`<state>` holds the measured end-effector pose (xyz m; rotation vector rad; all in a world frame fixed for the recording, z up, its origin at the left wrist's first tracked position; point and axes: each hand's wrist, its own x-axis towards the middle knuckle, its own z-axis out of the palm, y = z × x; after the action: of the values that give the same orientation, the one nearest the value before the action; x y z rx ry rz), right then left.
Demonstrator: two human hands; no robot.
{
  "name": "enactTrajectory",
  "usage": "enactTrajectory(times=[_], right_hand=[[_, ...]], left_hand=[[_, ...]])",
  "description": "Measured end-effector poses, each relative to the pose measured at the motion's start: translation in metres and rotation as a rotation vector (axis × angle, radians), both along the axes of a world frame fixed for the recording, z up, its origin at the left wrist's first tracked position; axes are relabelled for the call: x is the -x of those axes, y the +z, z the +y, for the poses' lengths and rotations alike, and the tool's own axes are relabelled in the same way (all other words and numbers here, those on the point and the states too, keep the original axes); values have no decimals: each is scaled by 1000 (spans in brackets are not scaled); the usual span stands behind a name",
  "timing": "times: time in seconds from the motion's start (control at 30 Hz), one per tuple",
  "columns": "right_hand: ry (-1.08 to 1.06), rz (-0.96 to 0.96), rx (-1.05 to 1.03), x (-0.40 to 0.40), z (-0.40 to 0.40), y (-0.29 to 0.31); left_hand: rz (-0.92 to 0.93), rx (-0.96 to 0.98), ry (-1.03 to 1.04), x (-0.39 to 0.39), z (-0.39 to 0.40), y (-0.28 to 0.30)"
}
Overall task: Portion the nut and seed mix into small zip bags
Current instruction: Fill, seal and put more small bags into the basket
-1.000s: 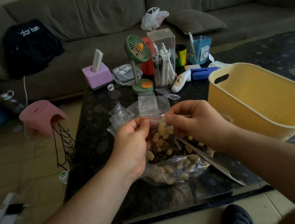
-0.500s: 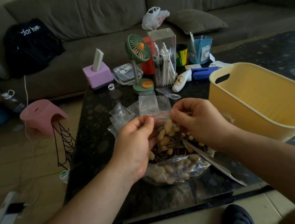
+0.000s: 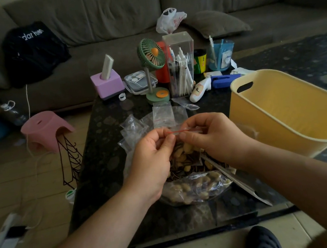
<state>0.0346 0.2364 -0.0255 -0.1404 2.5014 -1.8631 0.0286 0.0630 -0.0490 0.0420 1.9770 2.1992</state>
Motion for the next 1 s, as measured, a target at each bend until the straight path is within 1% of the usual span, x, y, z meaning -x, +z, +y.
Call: enactTrajectory(times=[0.13,0.3,0.37,0.47,0.57,1.0], right_hand=[[14,17,-35,0,-1,-1],[38,34,-129,1,-4,0],[29,43,-142,1,-5,-1],[0,29,-81,1,-4,-1],[-19,17,-24,1,-2,-1],[-2,-17,1,1,-4,-1]], left_hand=[[27,40,22,1,0,0],[75,145,51,0,1,-1],[92,148,59,1,1,-1],[100,118,53,2,1,1],[88,92,3,0,0,2],[217,175,29,4,-3,-2]])
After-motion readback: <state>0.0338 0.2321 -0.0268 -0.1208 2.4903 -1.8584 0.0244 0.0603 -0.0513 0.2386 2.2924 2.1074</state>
